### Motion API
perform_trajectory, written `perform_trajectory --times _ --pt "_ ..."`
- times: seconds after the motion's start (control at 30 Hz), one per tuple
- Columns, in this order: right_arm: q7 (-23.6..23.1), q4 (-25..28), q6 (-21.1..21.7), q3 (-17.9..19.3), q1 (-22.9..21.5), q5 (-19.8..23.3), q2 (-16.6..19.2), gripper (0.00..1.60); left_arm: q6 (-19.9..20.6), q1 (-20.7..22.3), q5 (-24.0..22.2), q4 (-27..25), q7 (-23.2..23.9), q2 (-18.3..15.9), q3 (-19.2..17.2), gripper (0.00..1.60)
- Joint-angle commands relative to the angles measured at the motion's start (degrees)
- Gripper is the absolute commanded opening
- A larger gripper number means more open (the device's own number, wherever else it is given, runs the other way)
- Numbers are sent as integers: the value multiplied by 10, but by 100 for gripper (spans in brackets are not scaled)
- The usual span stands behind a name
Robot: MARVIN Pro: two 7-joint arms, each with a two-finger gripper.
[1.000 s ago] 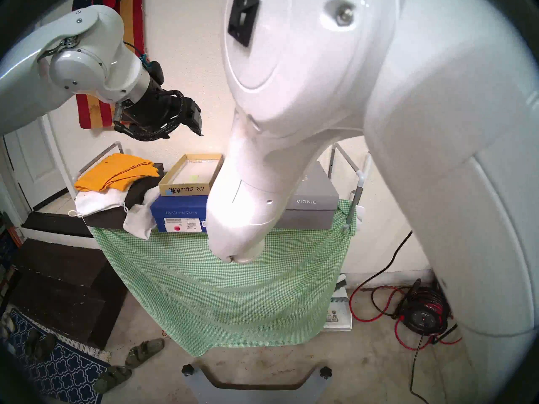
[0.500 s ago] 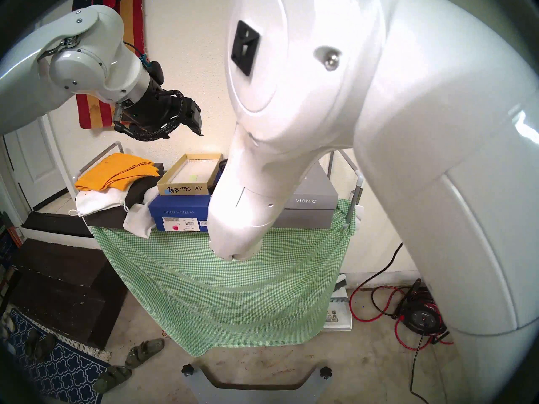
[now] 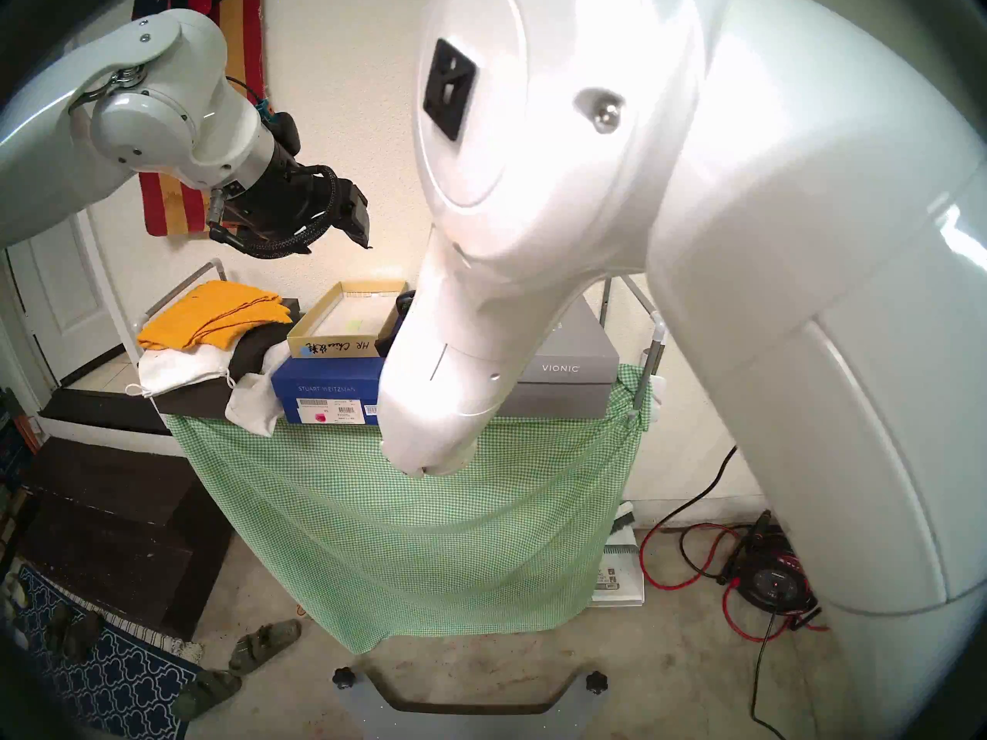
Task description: Take shoe out of the box
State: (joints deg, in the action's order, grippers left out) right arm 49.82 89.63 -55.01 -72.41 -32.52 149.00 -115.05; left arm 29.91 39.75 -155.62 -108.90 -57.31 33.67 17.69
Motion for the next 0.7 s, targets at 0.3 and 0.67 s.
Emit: perform_trajectory --times 0.3,0.67 --pt "59 -7 0 1 -24 37 0 0 0 0 0 0 -1 1 0 160" --pt "61 33 0 0 -28 92 0 0 0 0 0 0 -1 1 0 160"
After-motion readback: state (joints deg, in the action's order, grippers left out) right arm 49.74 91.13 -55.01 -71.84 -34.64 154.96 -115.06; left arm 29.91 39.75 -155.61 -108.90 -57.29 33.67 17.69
